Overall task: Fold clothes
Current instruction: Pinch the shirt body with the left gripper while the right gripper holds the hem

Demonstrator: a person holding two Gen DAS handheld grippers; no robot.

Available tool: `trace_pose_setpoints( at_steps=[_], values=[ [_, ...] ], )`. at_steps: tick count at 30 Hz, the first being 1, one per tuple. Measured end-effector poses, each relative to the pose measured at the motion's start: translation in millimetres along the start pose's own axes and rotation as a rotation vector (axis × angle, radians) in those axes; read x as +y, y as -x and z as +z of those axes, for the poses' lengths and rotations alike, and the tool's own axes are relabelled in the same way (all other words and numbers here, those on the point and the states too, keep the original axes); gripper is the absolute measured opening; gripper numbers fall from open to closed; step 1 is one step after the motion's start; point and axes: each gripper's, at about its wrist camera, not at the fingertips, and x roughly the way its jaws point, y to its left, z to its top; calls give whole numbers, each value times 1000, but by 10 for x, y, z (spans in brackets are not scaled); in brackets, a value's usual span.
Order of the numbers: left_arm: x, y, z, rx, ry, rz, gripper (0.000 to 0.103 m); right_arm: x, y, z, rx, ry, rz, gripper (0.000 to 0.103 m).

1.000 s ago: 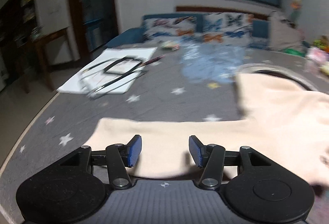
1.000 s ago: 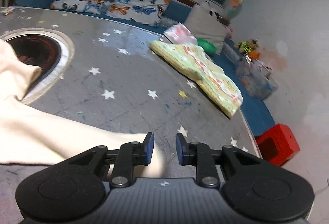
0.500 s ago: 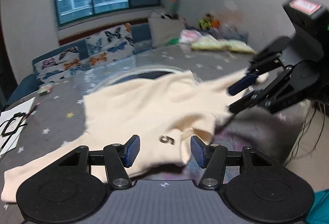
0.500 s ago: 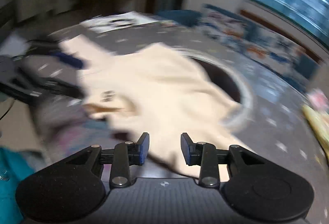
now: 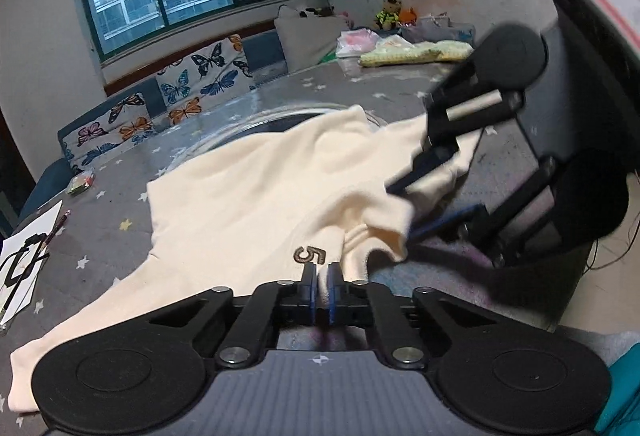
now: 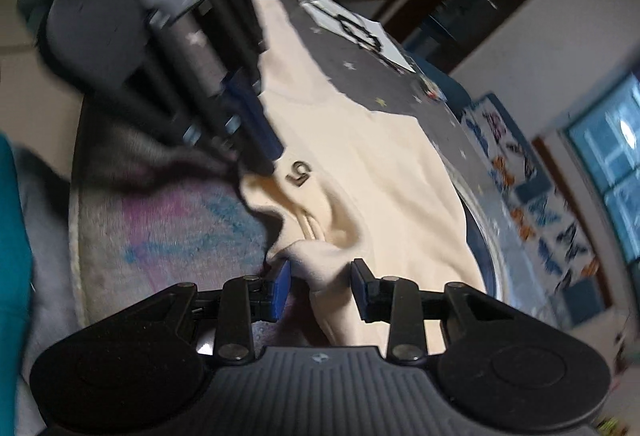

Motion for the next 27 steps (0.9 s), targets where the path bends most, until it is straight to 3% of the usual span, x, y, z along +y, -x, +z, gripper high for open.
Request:
trace_pose_setpoints(
  at_steps=[2,7,12,15,18,20,25,27],
  values=[
    [57,74,15,-12,25,-7,5,26,4,-7,-4,14,11,10],
    [161,279,-15,-43,67,-65,4,-54,159,-88,-26,-61,95,8],
    [85,312,-190,-7,4,-126,5,-93,262,-232,15,-125,231,11],
    [58,328,-197,5,-22,-129,8,-186,342,-256,2,-183,260,12],
    [0,393,-127,-34,-59,-121,12,-326,414,-201,-38,-292,264,12],
    [-62,429,-92,-63,-95,-123,27,-344,368,-137,-43,-328,263,12],
    [-250,196,-77,-31,-192,-93,28,-252,179,8,-23,-348,245,12],
    [-272,81,-106,2,-208,-80,23,-161,93,-3,11,-327,223,12]
  ],
)
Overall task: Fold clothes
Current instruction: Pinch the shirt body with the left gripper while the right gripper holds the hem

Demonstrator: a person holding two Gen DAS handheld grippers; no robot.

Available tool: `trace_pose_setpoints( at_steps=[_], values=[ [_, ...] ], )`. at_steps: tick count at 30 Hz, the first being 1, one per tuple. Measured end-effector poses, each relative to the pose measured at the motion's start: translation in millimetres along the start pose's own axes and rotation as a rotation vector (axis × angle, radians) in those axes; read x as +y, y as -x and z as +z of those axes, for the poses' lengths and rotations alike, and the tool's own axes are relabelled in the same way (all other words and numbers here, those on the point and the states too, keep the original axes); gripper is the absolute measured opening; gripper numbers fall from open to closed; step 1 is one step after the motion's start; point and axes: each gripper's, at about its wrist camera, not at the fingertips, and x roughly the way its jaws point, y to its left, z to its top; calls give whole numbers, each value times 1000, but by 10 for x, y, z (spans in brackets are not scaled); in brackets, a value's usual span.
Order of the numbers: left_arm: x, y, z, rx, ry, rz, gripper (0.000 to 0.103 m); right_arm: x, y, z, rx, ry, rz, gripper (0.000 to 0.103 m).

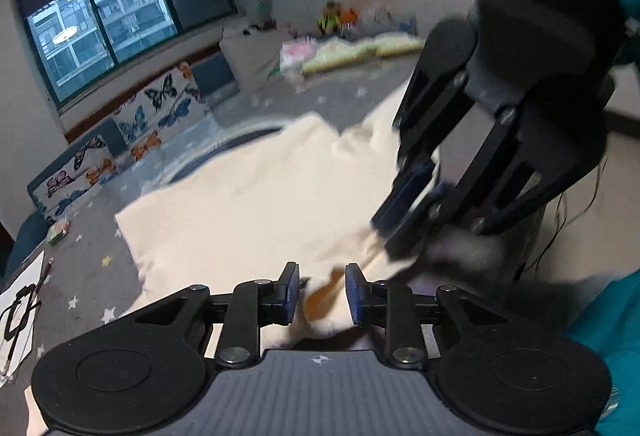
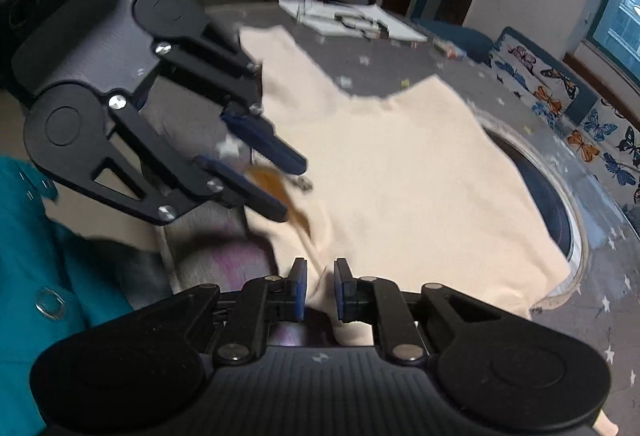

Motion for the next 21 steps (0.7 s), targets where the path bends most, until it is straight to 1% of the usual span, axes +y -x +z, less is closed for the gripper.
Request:
trace_pose_setpoints(
  at_steps=[1,2,4,5,6,9,12,15,16,19,21],
  values=[
    [10,-37,-17,12,4,0,20,11,-20,-13,8,5,-14,12],
    [19,-59,-30,18,9,6,10,28,-41,-30,19,12,-27,12],
    [41,-43,-31,6,24,17,7,50,-36,-65,17,6,-35,9],
    [64,-4,-23,-10,39,16,5,48,-26,-66,10,5,-44,6],
    [92,48,-11,-29,57,10,5,44,-14,-66,3,0,-53,3],
    [177,202,5,-78,104,-14,5,-49,114,-56,-42,-73,-34,2],
    [230,244,-53,-82,139,-51,5,-94,226,-90,-63,-107,20,2],
    [196,219,-128,-58,128,-91,5,-69,216,-173,-44,-114,62,2],
    [188,215,-140,-57,126,-90,5,-52,198,-195,-32,-111,79,2],
    [250,242,-128,-76,165,-102,5,-41,186,-239,-17,-122,102,2],
    [283,300,-93,-109,187,-105,5,-45,204,-232,-23,-126,96,3]
  ],
)
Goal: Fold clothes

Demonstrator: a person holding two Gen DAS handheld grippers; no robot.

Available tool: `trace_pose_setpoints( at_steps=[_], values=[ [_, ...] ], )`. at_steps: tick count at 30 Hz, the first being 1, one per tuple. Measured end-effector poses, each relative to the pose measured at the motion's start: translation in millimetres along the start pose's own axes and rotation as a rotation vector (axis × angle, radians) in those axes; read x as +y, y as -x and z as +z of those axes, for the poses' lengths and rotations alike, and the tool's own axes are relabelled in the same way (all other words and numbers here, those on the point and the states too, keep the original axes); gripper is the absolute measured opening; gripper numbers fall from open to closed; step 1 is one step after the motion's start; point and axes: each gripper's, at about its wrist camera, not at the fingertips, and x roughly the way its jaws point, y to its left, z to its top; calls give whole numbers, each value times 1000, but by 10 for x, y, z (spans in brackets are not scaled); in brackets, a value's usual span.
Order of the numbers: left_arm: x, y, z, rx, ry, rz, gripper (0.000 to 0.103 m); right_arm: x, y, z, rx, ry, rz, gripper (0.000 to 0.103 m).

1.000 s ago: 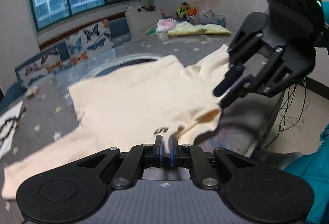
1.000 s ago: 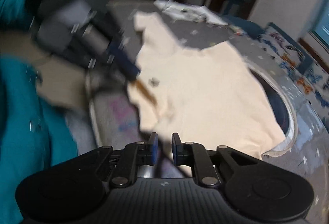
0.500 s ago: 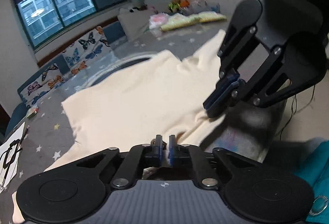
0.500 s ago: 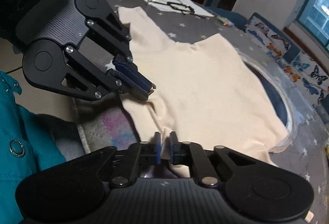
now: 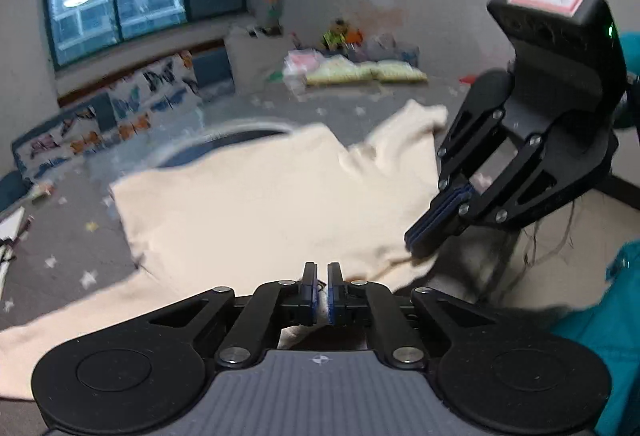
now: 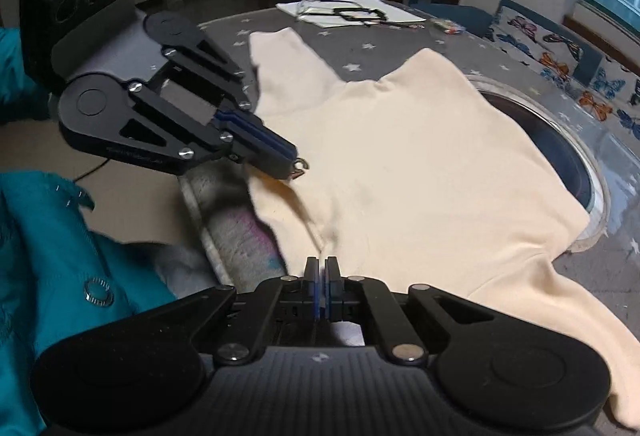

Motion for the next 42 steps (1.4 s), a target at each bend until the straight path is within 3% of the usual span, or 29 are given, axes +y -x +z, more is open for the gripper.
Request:
trace_pose_setpoints(
  at_steps=[4,5,7,11,14,18,23,27,29,32,38,42],
  values=[
    [15,45,34,-26,31,-14,5,51,12,49,-19,29,-38,22],
    [21,47,35,-29,38,-15,5,95,-17,50,-16,49,-52,23],
    [35,62,37,-36,52,-18,5,165,-99,33,5,77,-93,22],
    [98,114,38,-54,81,-20,5,157,-77,16,-13,65,-115,2],
    [94,92,26,-45,77,-14,5,-17,85,46,-86,-65,-84,2],
    [28,73,-20,-20,38,-28,5,-118,189,-8,-99,-146,-68,2],
    [-88,74,-42,-2,-43,-32,7,51,129,-47,-38,-35,-81,4],
    [-200,55,-23,-13,-102,-25,10,209,110,2,-69,63,-133,12],
    [-258,18,-9,-19,-137,-16,20,226,73,42,-72,72,-147,13],
    [-299,-124,-32,14,-157,-14,21,217,-50,54,-33,75,-153,13],
    [-313,-320,-81,52,-140,30,3,143,14,33,-64,8,-113,2],
    [-235,-120,-20,-7,-85,-7,2,57,177,25,-113,-67,-64,2]
  ],
)
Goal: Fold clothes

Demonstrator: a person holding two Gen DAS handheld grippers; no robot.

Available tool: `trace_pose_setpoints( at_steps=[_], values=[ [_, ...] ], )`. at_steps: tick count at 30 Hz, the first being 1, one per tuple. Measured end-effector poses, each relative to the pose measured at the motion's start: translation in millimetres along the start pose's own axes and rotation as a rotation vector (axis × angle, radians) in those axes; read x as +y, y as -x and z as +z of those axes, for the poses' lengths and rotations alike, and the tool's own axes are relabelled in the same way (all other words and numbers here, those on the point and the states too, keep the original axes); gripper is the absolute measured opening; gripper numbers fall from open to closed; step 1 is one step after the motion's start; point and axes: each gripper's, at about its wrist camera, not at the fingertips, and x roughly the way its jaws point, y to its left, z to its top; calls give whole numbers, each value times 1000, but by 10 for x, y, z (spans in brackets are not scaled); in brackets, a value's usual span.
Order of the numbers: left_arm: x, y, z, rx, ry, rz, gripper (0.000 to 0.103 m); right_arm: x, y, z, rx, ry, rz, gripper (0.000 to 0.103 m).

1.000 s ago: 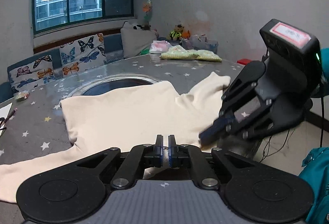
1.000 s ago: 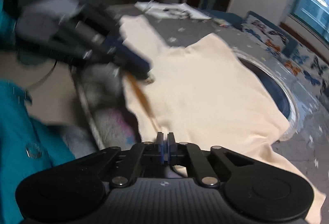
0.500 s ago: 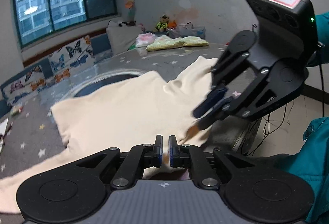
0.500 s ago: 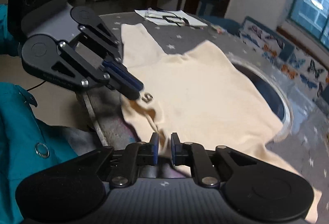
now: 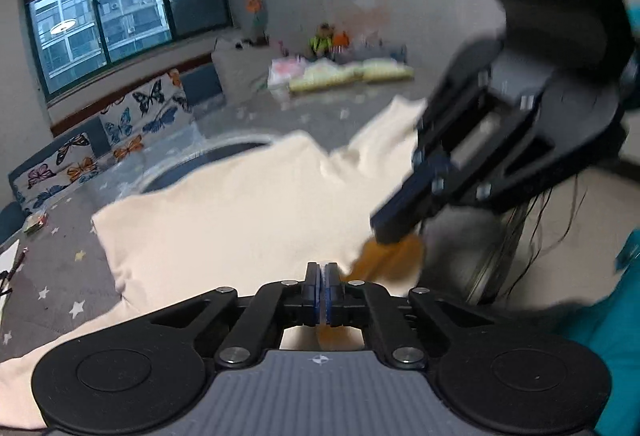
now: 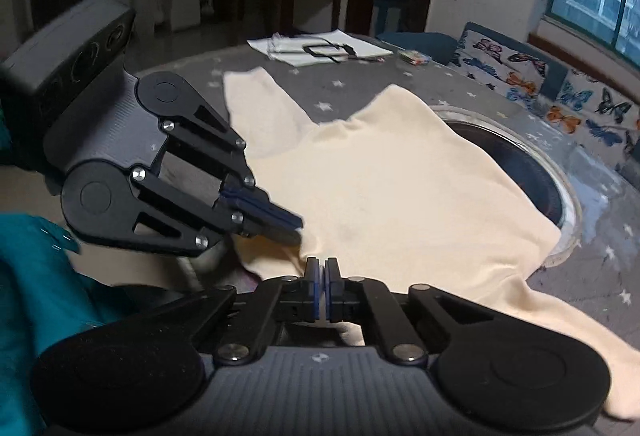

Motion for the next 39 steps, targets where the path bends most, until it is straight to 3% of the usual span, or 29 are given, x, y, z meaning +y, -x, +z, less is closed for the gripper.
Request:
trace_pose_setpoints(
  at_steps=[7,10,14,17,20,23,29,34,35,38,39],
  values=[
    [93,-25,-99,87,45,-83,7,3,-137,-141,98,-9,104,7],
    [245,68,7,47,58,-82,26,-111,-32,-72,63,-43,115,8],
    [565,-1,279,-2,60,45,33,-465,107,93,6,-117,51,19],
    [885,-253,451,2,98,176,49,-846,92,209,-27,-164,-29,38],
    [1210,-577,583,38,130,282,54,-1189,-21,265,-29,-197,-83,43],
    [1473,-848,649,68,129,328,67,-1498,-174,299,-15,-226,-118,47],
    [1803,-1175,649,121,133,333,76,-1923,-552,342,26,-258,-122,54],
    [1868,-1324,597,162,123,290,70,-2128,-887,351,68,-286,-94,54],
    [1880,-1346,588,169,124,270,54,-2155,-924,348,72,-291,-91,54],
    [1878,-1402,575,188,129,225,25,-2225,-998,346,83,-314,-65,55],
    [1863,-1400,574,185,125,215,20,-2237,-1018,347,86,-320,-59,54]
  ],
)
